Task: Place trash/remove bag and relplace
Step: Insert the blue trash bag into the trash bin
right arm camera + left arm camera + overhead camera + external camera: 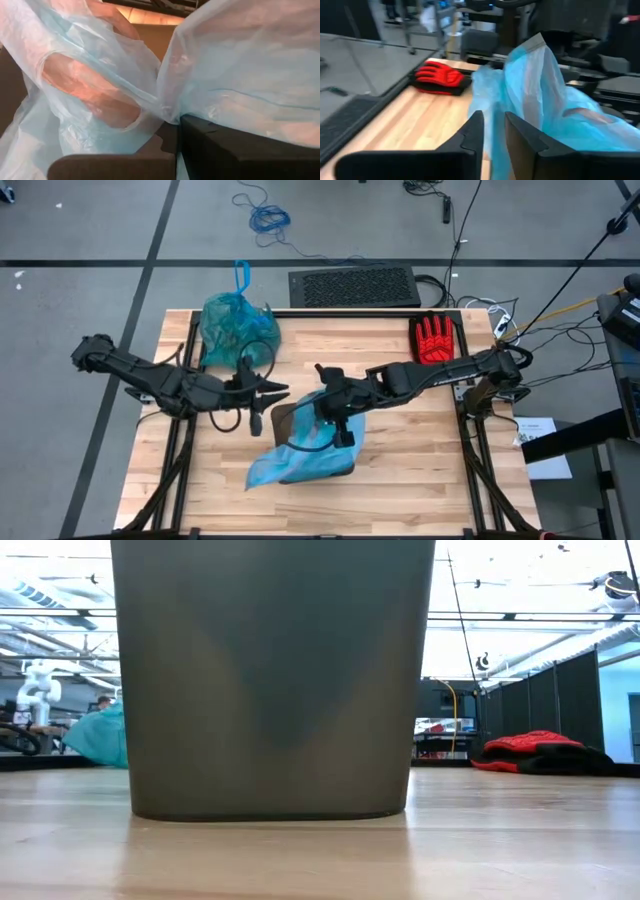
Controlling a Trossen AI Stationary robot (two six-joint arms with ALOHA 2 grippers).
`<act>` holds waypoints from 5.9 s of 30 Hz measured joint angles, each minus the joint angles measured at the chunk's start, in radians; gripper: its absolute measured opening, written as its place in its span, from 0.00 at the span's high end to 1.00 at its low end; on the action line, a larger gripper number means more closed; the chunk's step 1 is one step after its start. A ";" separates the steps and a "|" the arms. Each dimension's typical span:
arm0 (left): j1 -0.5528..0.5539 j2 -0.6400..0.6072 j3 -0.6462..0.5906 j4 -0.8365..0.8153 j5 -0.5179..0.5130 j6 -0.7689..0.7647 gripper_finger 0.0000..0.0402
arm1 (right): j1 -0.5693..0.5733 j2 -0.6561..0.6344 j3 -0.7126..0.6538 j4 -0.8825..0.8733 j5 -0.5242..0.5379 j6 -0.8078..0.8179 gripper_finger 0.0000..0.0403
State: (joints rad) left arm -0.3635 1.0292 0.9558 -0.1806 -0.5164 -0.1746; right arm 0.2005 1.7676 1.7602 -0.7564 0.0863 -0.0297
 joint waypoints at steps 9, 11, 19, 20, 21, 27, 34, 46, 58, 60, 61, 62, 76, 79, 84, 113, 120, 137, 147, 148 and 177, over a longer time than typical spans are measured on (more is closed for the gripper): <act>0.017 -0.001 0.000 0.053 0.226 0.002 0.71 | 0.005 -0.011 0.000 0.039 0.018 -0.025 1.00; 0.017 0.000 0.000 0.048 0.228 0.000 0.70 | 0.005 -0.011 0.000 0.039 0.039 -0.037 1.00; 0.017 0.041 0.000 0.038 0.227 0.000 0.70 | 0.005 -0.011 0.000 0.076 0.045 -0.044 1.00; 0.017 0.048 0.000 0.038 0.226 0.000 0.70 | 0.005 -0.011 0.000 0.078 0.045 -0.047 1.00; 0.017 0.055 0.000 0.039 0.223 0.000 0.70 | 0.005 -0.011 0.000 0.082 0.044 -0.050 1.00; 0.031 0.064 0.000 0.037 0.204 -0.001 0.70 | 0.016 -0.010 0.011 0.087 0.045 -0.058 1.00; 0.035 0.064 0.000 0.040 0.193 -0.003 0.70 | 0.044 -0.010 0.078 0.073 0.044 -0.075 1.00; 0.035 0.064 -0.001 0.107 0.167 0.024 0.94 | 0.042 -0.010 0.088 0.077 0.044 -0.089 1.00; 0.036 0.054 0.076 -0.073 0.040 0.077 1.00 | 0.053 -0.010 0.088 0.048 0.064 -0.201 0.89; 0.036 0.054 0.091 -0.110 0.036 0.077 1.00 | 0.058 -0.010 0.088 0.048 0.084 -0.214 0.82; 0.036 0.054 0.093 -0.118 0.036 0.077 1.00 | 0.063 -0.012 0.088 0.043 0.092 -0.220 0.78; 0.036 0.054 0.093 -0.122 0.036 0.077 1.00 | 0.066 -0.014 0.088 0.037 0.097 -0.222 0.75; 0.036 0.054 0.094 -0.177 0.004 0.057 1.00 | 0.157 -0.114 0.088 0.038 0.098 -0.335 0.43; 0.036 0.053 0.094 -0.177 -0.004 0.057 1.00 | 0.184 -0.113 0.088 0.036 0.099 -0.357 0.43; 0.036 0.044 0.094 -0.181 -0.013 0.050 1.00 | 0.220 -0.114 0.089 0.028 0.141 -0.355 0.43; 0.021 -0.046 0.095 -0.167 -0.012 0.058 1.00 | 0.058 -0.113 0.016 -0.139 0.193 0.025 1.00; 0.020 -0.049 0.095 -0.155 -0.013 0.060 1.00 | 0.079 -0.084 0.017 0.004 0.126 -0.008 1.00; 0.020 -0.049 0.094 -0.150 -0.013 0.077 1.00 | 0.005 0.173 0.016 -0.028 -0.039 0.010 1.00; 0.020 -0.048 0.094 -0.154 -0.013 0.077 1.00 | -0.031 0.208 0.015 -0.163 -0.009 0.030 1.00; 0.020 -0.048 0.094 -0.153 -0.013 0.077 1.00 | -0.029 0.196 0.015 -0.172 0.001 0.030 1.00; 0.021 -0.048 0.094 -0.143 -0.016 0.077 1.00 | 0.035 0.098 0.304 -0.373 -0.061 0.297 1.00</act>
State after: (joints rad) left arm -0.3428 0.9813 1.0496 -0.3233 -0.5320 -0.0978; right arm 0.2353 1.8656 2.0643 -1.1299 0.0254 0.2669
